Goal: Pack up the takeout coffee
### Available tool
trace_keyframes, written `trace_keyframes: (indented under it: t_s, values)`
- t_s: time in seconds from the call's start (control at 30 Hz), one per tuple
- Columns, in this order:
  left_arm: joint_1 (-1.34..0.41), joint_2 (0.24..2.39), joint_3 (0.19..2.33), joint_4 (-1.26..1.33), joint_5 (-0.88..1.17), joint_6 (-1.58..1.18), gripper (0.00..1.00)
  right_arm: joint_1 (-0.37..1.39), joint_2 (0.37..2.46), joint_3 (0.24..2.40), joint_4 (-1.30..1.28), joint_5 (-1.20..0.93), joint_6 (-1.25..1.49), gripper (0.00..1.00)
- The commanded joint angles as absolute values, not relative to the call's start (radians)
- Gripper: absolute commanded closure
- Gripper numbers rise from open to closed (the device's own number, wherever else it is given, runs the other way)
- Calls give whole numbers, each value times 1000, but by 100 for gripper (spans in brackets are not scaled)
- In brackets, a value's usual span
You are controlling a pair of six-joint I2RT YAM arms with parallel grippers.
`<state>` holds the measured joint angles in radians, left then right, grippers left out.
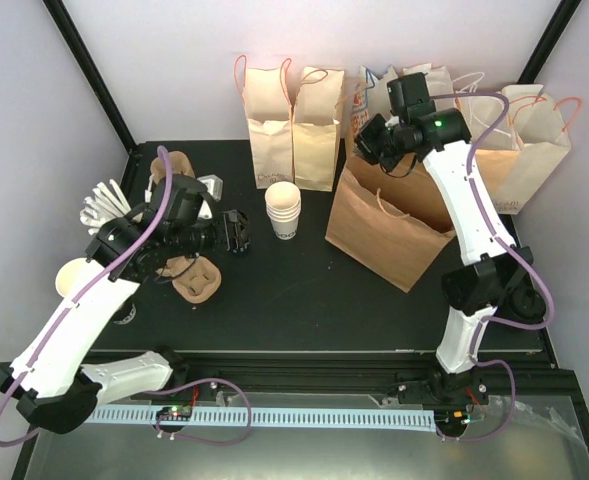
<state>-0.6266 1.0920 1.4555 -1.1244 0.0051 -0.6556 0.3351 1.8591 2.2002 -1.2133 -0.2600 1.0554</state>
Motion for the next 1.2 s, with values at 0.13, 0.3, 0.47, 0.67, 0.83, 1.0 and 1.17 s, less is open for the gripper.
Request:
trace_keyframes:
  t_s: [0.13, 0.3, 0.47, 0.67, 0.83, 1.0, 1.17]
  values:
    - [-511, 1068, 1448, -1144, 29, -585, 24, 356, 1955, 2336, -982, -352, 1141, 44]
    - [-452, 1103, 1492, -1240, -79, -582, 5, 357, 1902, 2386, -1042, -292, 1050, 26]
    - [-379, 1118, 1519, -1281, -105, -581, 5, 372, 1756, 2291, -1093, -270, 883, 26]
    - [-355, 1073, 1647, -1373, -278, -659, 9, 568, 1546, 2103, -974, -151, 538, 29]
    - [-314, 986, 1631, -1470, -384, -746, 11, 727, 1385, 1802, -776, -167, 450, 30]
    - [-225, 968, 1539, -1552, -397, -781, 7, 825, 1324, 1625, -723, -158, 447, 32]
    - [-63, 973, 1548, -1535, -428, -758, 7, 873, 1301, 1560, -755, -157, 421, 32]
